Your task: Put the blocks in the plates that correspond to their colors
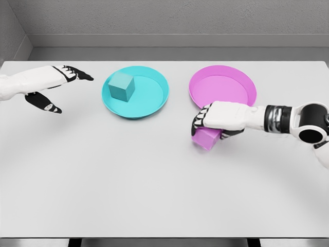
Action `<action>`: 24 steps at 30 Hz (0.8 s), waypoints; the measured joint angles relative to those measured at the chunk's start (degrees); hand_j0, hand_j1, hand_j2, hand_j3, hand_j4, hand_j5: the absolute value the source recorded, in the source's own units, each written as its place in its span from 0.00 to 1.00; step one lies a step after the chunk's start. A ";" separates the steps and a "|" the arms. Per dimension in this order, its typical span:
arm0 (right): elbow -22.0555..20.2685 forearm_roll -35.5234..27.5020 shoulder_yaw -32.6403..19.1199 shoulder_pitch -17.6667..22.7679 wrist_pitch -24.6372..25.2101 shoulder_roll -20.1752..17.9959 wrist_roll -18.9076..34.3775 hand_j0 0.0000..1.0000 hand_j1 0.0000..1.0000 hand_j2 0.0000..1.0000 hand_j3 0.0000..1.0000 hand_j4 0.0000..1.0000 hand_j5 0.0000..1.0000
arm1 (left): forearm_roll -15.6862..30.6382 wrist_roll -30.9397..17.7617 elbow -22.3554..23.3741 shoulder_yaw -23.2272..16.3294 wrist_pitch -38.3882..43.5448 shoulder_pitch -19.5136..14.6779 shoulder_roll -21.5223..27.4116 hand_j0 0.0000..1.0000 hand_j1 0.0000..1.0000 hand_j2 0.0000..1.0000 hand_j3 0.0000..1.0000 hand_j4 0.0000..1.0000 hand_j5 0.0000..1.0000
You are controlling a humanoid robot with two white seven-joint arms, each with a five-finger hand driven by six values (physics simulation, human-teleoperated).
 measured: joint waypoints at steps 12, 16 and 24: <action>8.72 -3.66 -4.35 -7.12 0.06 0.11 0.00 0.62 0.62 0.62 0.62 0.62 0.62 | -0.10 0.00 0.00 -0.03 0.00 0.00 -0.08 1.00 1.00 1.00 1.00 1.00 1.00; 14.29 -4.99 -5.32 -11.07 0.06 0.82 0.00 0.63 0.63 0.63 0.63 0.63 0.63 | -0.19 0.00 0.09 -0.07 0.00 0.00 -0.11 1.00 1.00 1.00 1.00 1.00 1.00; 21.22 -5.14 -7.97 -11.69 0.07 3.74 0.00 0.97 0.97 0.97 0.97 0.97 0.97 | -0.35 0.00 0.13 -0.23 0.00 0.00 -0.40 1.00 1.00 1.00 1.00 1.00 1.00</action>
